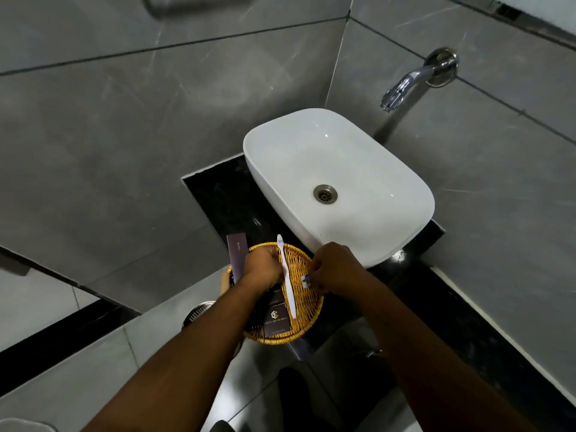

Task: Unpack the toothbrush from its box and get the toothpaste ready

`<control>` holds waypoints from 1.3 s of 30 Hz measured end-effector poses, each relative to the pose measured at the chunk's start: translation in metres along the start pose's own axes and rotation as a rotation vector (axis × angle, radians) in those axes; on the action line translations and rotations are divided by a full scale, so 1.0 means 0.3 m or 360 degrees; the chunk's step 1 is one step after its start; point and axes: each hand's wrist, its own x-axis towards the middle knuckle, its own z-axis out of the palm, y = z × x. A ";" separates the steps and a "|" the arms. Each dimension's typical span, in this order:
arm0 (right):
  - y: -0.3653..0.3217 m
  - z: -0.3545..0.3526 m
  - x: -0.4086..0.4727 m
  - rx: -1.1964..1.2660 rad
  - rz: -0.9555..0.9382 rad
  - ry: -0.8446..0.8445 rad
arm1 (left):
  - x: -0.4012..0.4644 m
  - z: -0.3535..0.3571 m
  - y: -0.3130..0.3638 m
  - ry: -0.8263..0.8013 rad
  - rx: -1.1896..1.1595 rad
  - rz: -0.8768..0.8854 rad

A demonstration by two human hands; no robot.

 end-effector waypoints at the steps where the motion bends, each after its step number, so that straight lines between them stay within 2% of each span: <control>1: -0.003 -0.002 0.003 0.0003 0.0009 -0.0004 | -0.009 -0.015 0.012 0.0044 0.0086 0.0112; 3: -0.009 -0.010 0.009 0.0034 0.0014 0.0011 | -0.046 -0.043 0.042 0.0032 0.0187 0.0451; 5: -0.018 -0.016 0.007 0.0103 0.0014 0.0051 | -0.106 -0.064 0.065 -0.0142 0.0260 0.0799; 7: -0.021 -0.012 0.007 0.0178 0.0021 0.0098 | -0.143 -0.060 0.067 -0.0221 0.0351 0.0937; 12: -0.027 0.000 0.000 0.0443 0.0052 0.0194 | -0.156 -0.066 0.050 -0.0107 0.0298 0.0743; 17: -0.006 0.040 -0.006 0.0709 0.0108 0.0351 | -0.155 -0.046 0.008 -0.0206 -0.0447 0.0239; 22: 0.004 0.165 -0.027 0.0525 0.0107 0.0366 | -0.174 0.003 -0.036 -0.0201 -0.0795 -0.0088; 26: 0.004 0.251 -0.022 0.0182 0.0081 0.0355 | -0.146 0.035 -0.047 -0.0114 -0.0796 -0.0258; 31: 0.023 0.313 0.004 0.0291 0.0069 0.0389 | -0.108 0.064 -0.053 -0.0066 -0.0634 -0.0261; 34: 0.025 0.313 -0.007 0.0580 0.0119 0.0399 | -0.108 0.064 -0.066 -0.0051 -0.0595 -0.0263; 37: 0.029 0.318 0.002 0.0537 0.0087 0.0335 | -0.102 0.066 -0.085 -0.0092 -0.0563 -0.0243; 39: 0.042 0.321 0.008 0.0262 0.0028 0.0248 | -0.107 0.066 -0.091 -0.0115 -0.0547 -0.0190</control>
